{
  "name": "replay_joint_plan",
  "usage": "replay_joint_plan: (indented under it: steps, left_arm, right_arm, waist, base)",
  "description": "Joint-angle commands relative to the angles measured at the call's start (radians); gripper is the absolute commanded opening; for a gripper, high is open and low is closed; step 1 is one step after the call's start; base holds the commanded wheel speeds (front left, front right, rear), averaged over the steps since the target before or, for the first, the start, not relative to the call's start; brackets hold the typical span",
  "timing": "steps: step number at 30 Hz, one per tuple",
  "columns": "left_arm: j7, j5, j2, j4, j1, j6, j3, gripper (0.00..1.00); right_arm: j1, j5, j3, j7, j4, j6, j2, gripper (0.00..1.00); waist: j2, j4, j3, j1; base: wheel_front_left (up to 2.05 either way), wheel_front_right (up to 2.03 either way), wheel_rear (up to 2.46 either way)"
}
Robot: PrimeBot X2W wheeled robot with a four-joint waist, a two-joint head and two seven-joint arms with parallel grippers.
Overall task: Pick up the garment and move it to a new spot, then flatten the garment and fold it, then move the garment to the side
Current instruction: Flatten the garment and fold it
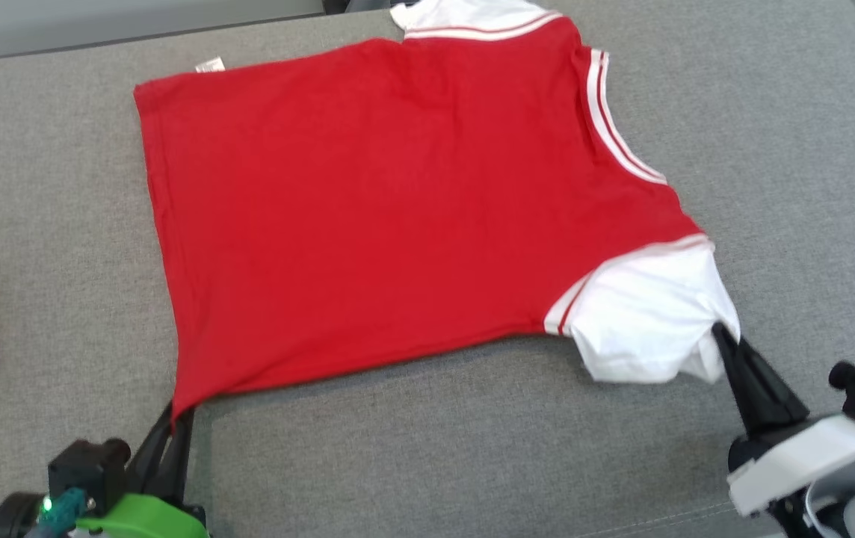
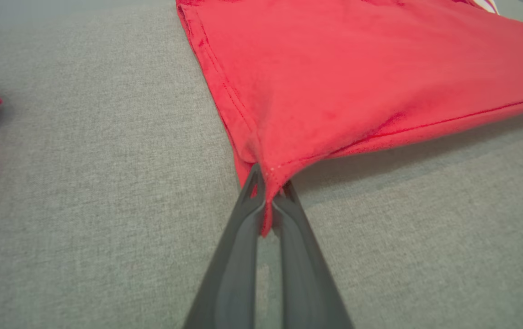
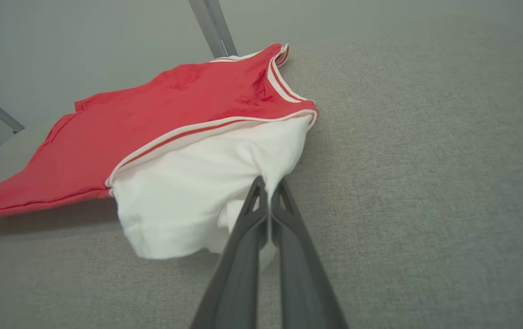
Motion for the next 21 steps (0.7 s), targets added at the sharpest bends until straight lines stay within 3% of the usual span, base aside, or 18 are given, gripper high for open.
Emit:
replay_joint_plan:
  steps: [1, 9, 21]
  left_arm:
    - [-0.005, 0.003, 0.003, -0.013, 0.035, 0.016, -0.001, 0.0]
    - [0.016, -0.06, -0.012, -0.179, 0.205, 0.096, 0.001, 0.0]
    - [0.242, -0.076, 0.112, -0.314, 0.022, 0.1, 0.04, 0.0]
  right_arm:
    - [0.033, -0.01, -0.002, -0.001, -0.011, -0.002, 0.008, 0.0]
    - [0.189, 0.0, -0.062, 0.018, -0.101, -0.001, 0.057, 0.0]
    - [-0.096, 0.015, -0.035, 0.159, -0.117, -0.001, 0.008, 0.0]
  waist:
    - [0.0, -0.019, -0.03, 0.0001]
    - [0.0, -0.026, -0.01, 0.0001]
    - [0.0, -0.016, 0.077, 0.0001]
  base:
    - [0.0, 0.0, 0.0]
    - [0.0, 0.0, 0.0]
    - [0.0, 0.0, 0.0]
